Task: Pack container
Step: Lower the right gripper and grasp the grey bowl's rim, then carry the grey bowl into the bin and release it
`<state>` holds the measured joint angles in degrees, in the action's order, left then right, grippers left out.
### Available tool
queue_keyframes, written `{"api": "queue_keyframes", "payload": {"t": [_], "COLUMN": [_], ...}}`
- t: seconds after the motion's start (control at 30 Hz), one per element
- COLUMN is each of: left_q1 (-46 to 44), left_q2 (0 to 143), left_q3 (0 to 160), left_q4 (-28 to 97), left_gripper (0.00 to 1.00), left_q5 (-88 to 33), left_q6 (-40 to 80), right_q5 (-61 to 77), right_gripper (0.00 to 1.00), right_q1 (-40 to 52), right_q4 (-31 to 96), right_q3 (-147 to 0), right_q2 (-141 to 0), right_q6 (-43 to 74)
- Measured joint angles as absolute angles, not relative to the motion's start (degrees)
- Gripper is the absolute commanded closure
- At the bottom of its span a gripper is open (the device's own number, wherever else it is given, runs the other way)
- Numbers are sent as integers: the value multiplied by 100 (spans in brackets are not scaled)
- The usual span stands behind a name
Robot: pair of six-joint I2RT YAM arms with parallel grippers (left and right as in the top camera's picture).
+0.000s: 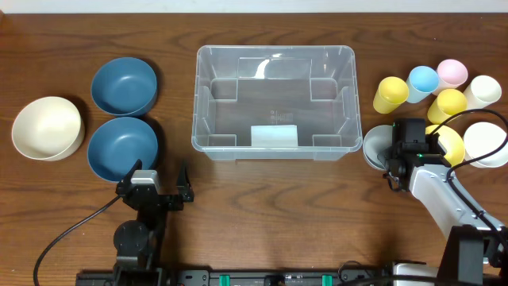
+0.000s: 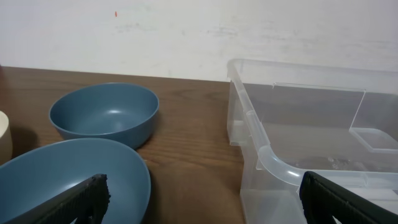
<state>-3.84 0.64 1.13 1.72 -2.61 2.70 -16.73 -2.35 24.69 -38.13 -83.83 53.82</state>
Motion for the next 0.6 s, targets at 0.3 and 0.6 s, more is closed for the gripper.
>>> {"api": "queue_keyframes", "payload": {"t": [0.3,0.6], "left_q1": [-384,-384], "left_q2": [64,64], "left_q3": [113,113], "left_q4": [172,172], "left_gripper": [2,2], "left_q5": [-261,-261], "left_q6": [270,270], "right_q5": [-1518,-1315], "right_gripper": [99,99], "right_q1": [-235,-235], "right_q4": [3636,4871], "right_q3": [-3972,-5417], "right_q2": [-7323,-5238], "right_q6": [4748,3903]}}
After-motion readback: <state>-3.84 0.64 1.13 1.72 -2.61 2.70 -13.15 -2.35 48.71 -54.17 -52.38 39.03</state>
